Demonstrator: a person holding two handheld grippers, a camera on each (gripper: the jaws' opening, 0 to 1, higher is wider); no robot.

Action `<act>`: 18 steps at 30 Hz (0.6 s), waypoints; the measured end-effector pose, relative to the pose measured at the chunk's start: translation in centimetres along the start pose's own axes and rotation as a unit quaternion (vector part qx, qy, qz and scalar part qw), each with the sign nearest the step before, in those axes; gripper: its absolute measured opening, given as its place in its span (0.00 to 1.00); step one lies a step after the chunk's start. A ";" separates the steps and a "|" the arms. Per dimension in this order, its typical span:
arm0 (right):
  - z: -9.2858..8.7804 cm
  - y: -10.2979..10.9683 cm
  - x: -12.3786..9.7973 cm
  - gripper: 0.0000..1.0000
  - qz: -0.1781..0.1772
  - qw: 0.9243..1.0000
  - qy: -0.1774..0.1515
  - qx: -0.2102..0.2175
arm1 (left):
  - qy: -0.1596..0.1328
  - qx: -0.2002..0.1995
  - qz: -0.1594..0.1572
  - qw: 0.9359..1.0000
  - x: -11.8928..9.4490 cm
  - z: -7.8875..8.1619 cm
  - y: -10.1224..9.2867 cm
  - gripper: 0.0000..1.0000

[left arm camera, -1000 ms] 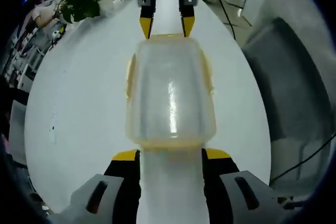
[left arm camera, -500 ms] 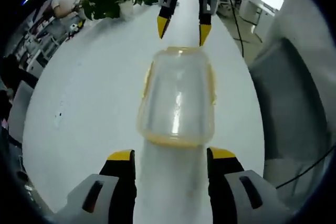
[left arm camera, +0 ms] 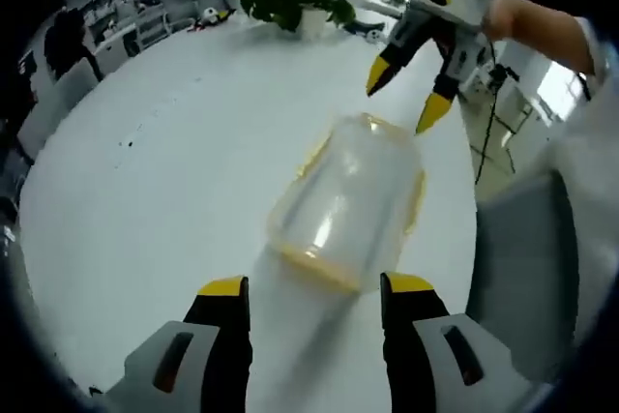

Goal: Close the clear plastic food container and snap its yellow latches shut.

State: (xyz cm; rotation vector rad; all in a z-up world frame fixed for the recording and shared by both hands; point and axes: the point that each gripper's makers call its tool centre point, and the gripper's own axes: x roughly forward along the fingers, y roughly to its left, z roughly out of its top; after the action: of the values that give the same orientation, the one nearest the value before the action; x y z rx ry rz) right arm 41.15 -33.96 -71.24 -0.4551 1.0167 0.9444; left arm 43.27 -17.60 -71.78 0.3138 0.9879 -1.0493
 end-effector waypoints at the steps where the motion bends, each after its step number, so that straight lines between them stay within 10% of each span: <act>1: 0.0 0.0 0.1 0.38 -0.002 1.000 -0.003 0.011 | -0.003 -0.013 0.003 1.000 0.0 0.0 0.0 0.51; 8: -0.1 -1.2 0.4 0.42 -0.038 0.994 -0.009 0.101 | -0.024 -0.130 -0.005 0.991 0.9 0.4 -0.8 0.50; 18: 0.6 -0.9 1.7 0.40 -0.042 0.975 -0.025 0.218 | -0.019 -0.199 0.037 0.979 2.1 -0.1 -0.3 0.51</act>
State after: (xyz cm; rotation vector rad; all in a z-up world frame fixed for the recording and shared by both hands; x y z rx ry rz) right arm 42.56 -33.25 -72.49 -0.1036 1.1131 0.6288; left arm 43.27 -18.91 -73.51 0.0003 1.1163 -0.7664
